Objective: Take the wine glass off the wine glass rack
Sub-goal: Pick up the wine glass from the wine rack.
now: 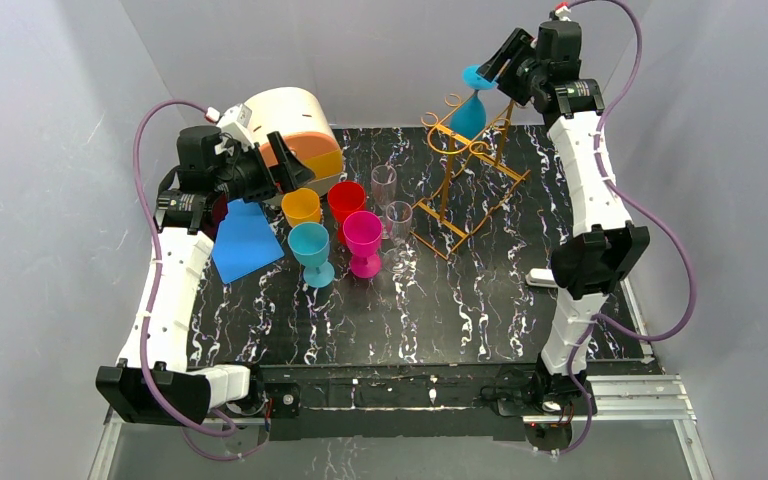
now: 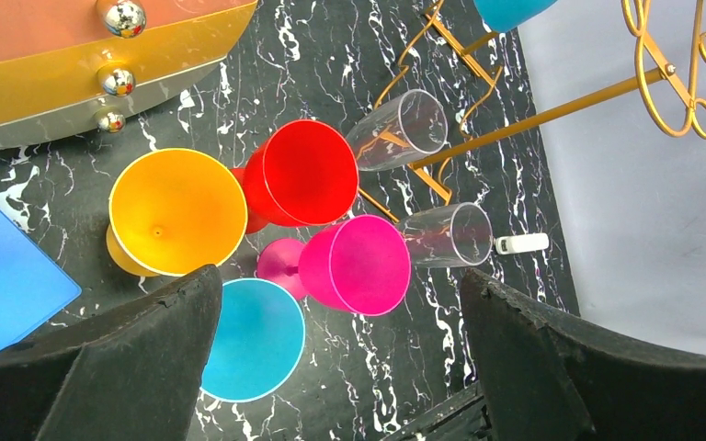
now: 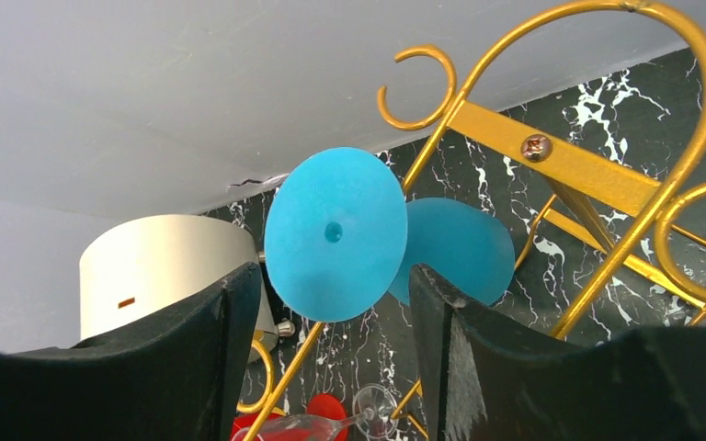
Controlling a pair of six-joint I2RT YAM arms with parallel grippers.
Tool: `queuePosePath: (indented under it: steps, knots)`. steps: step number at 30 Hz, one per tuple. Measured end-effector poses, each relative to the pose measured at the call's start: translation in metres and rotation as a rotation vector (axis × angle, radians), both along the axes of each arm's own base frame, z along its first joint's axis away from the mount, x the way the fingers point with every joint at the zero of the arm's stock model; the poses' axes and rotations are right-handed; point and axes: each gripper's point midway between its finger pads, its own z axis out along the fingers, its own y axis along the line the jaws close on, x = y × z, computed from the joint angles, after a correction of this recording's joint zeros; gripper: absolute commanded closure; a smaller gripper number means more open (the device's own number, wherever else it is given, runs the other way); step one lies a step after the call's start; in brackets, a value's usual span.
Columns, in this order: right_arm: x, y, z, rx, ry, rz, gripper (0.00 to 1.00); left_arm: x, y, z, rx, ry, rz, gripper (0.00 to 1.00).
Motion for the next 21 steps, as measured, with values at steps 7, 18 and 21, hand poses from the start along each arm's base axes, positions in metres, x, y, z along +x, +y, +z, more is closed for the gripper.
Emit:
queuePosePath:
  steps: [7, 18, 21]
  knots:
    - [0.008, -0.006, -0.005, 0.043, 0.014, -0.052, 0.44, 0.000, 0.002, -0.003, 0.009, 0.009, 0.013, 0.02]
    - [0.020, -0.004, -0.010, 0.100, 0.019, -0.079, 0.69, 0.001, 0.010, -0.006, 0.039, 0.016, 0.047, 0.02]
    - [0.021, -0.003, -0.007, 0.112, 0.009, -0.083, 0.79, 0.001, 0.010, -0.004, 0.040, 0.014, 0.052, 0.02]
